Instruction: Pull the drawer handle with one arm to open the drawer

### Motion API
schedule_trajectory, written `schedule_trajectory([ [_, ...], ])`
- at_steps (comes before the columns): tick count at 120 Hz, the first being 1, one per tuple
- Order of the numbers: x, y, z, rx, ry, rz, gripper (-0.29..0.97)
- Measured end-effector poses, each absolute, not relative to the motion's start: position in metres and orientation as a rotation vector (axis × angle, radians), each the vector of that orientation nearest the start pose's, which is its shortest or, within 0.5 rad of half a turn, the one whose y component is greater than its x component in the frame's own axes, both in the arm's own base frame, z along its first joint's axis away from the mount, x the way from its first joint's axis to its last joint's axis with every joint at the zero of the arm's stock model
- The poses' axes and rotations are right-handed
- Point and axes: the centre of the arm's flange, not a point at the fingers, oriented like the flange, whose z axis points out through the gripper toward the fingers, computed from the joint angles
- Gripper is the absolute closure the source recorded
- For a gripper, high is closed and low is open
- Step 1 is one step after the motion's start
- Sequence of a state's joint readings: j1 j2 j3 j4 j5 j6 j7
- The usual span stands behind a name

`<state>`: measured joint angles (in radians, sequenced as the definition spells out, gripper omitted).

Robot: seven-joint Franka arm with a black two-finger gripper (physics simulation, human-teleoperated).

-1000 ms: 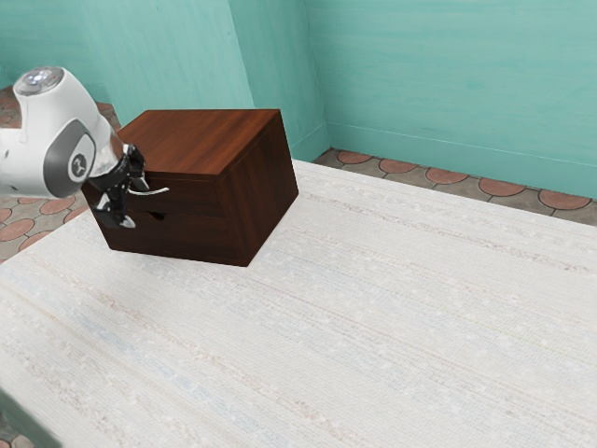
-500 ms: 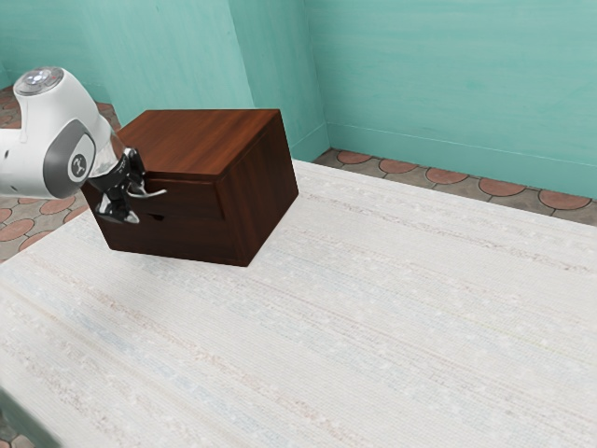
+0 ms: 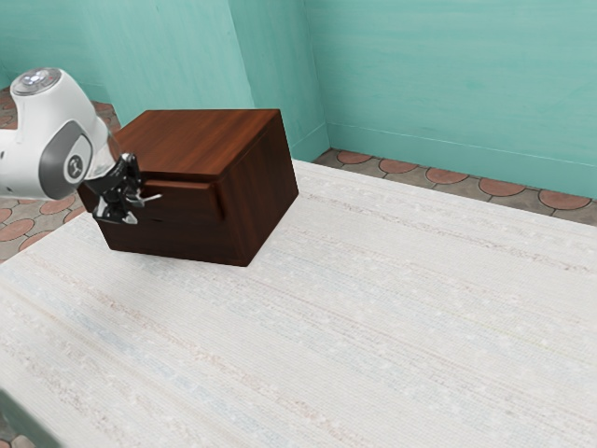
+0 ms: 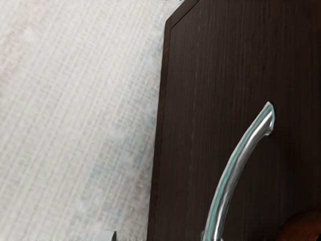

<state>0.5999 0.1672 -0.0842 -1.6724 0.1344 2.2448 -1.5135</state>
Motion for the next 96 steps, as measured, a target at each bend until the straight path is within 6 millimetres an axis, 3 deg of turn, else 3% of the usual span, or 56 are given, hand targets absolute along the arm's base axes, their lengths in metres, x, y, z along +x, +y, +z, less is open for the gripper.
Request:
schedule_trajectory([
  [96,0.503,0.311,0.547,1.611,2.545,0.577,0.53],
])
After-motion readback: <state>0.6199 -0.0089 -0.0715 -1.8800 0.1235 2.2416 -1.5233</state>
